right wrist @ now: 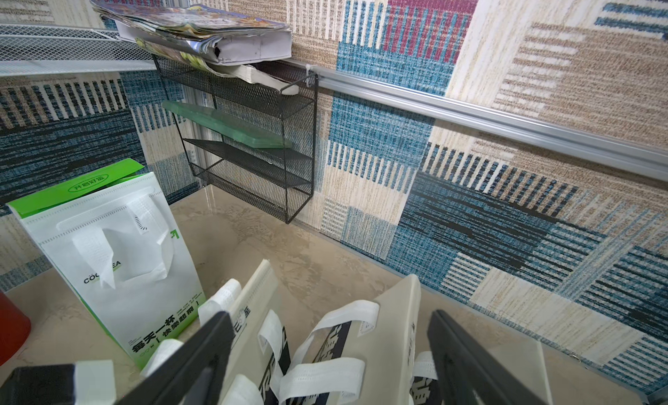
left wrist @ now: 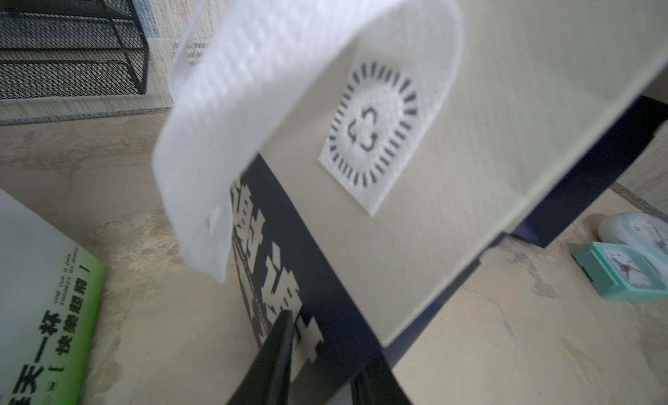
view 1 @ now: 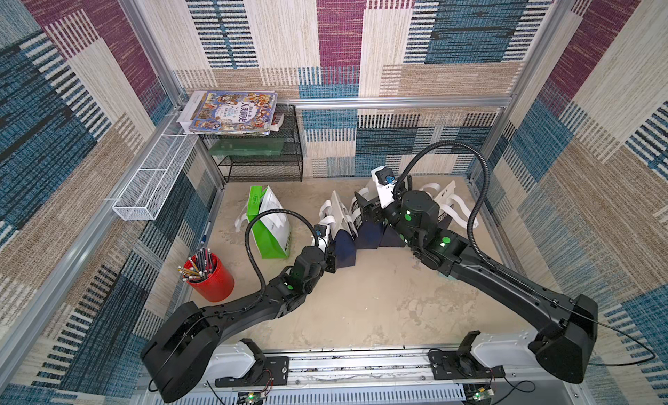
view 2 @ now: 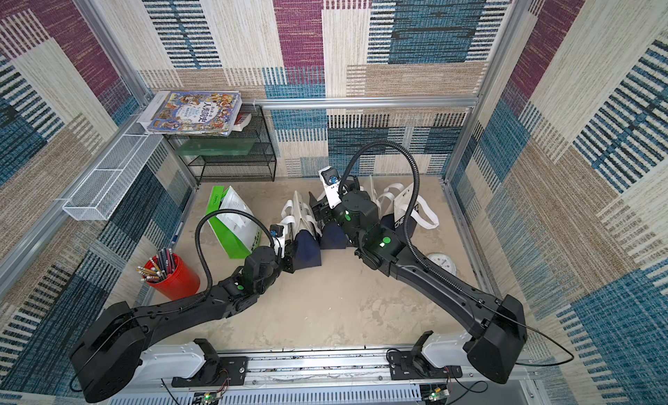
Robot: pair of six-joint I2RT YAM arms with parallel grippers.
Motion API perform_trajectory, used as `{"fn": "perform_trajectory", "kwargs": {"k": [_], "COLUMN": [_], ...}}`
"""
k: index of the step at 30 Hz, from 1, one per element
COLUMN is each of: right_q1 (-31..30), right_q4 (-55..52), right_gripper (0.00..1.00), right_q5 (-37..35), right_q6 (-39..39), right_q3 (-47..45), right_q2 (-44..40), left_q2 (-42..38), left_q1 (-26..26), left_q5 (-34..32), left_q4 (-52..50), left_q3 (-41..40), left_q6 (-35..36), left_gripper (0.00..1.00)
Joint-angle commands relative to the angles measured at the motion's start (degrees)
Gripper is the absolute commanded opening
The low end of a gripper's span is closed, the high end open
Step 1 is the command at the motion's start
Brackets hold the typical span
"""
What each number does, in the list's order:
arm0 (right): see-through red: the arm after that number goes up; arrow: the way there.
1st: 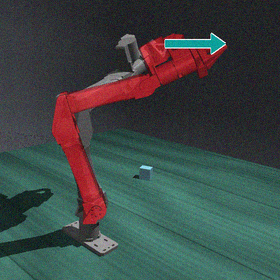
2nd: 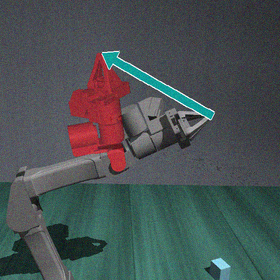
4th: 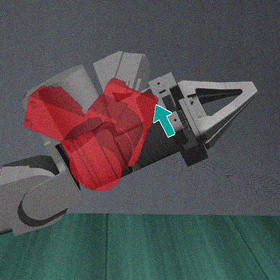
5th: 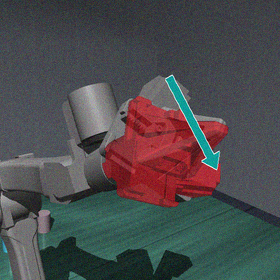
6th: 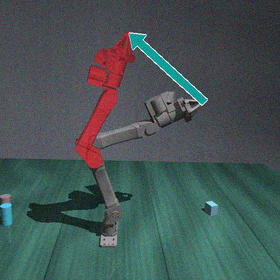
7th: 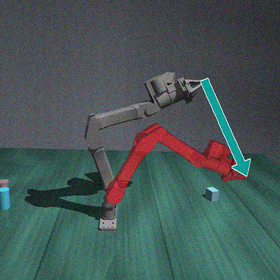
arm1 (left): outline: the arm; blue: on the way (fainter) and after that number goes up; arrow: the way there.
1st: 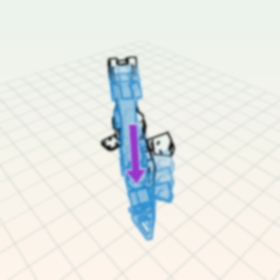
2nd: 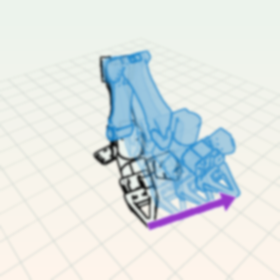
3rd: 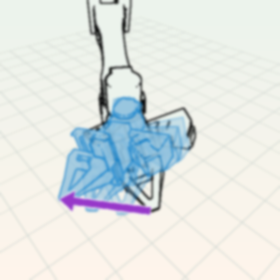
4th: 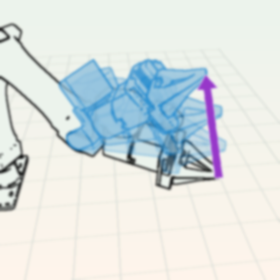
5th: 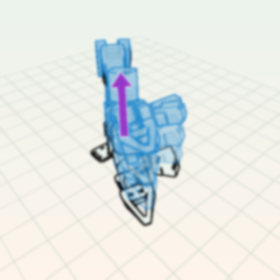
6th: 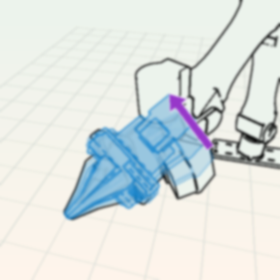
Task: Open the takeout bag
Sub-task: Pick up the takeout bag at the center of the board.
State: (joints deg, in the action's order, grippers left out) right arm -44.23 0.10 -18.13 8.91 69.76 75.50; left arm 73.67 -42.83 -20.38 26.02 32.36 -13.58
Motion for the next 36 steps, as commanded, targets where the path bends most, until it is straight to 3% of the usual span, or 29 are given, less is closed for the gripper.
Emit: {"fn": "perform_trajectory", "kwargs": {"k": [1,13,23,31,36], "right_q1": [0.2,0.3,-0.9,-0.9,-1.0], "right_q4": [0.4,-0.5,0.6,1.8,2.2], "right_gripper": [0.88,0.88,0.87,0.87,0.87], "right_q5": [-0.2,0.6,1.5,-0.1,-1.6], "right_q6": [0.7,1.3,7.9,7.6,7.0], "right_q3": [-0.1,-0.1,-2.5,-3.4,-3.5], "right_q2": [-0.5,0.9,2.7,3.7,4.5], "left_q2": [0.0,-1.3,-6.6,-14.9,-18.4], "left_q1": [1.7,5.3,5.2,4.2,-0.2], "left_q5": [-1.7,2.0,8.9,21.9,26.5], "left_q4": [2.4,3.9,4.8,-2.0,-2.1], "left_q3": [0.4,-1.7,-9.1,-11.1,-12.0], "left_q6": [1.9,5.3,2.2,3.3,1.7], "left_gripper": [0.29,0.32,0.38,0.39,0.40]}}
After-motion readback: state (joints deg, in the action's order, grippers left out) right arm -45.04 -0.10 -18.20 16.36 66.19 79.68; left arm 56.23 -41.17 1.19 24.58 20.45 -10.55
